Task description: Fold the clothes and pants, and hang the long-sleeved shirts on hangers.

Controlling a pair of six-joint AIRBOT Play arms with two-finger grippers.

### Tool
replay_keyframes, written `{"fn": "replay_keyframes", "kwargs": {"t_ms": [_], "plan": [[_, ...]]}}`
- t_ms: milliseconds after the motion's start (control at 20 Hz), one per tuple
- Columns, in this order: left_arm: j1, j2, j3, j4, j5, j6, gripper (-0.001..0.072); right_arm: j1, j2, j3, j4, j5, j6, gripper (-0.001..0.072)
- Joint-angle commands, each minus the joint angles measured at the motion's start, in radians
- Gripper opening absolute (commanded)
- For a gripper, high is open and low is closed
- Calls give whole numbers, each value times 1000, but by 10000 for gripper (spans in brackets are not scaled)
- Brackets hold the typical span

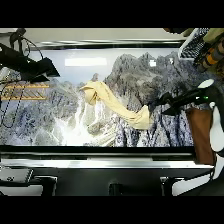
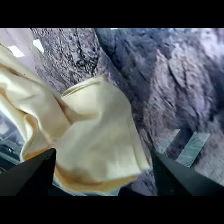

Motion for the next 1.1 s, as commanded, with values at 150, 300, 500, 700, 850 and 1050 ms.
{"fn": "replay_keyframes", "kwargs": {"t_ms": [150,300,500,700,850,1050], "plan": [[8,-24,-19,8,-4,0,590,109,-105,-19,27,-83,-28,669],[8,-24,-23,9,-10,2,591,147,-118,-19,25,-98,-29,492],[29,-23,-55,107,-26,43,591,135,-104,-18,14,-92,-29,32],[79,-22,-313,-38,203,161,590,123,-32,-18,-51,-88,-28,31],[79,-34,-543,-267,476,259,590,123,17,-18,-71,-74,-28,31],[59,-128,-637,-557,629,418,590,123,47,-18,-82,-60,-18,31]]}}
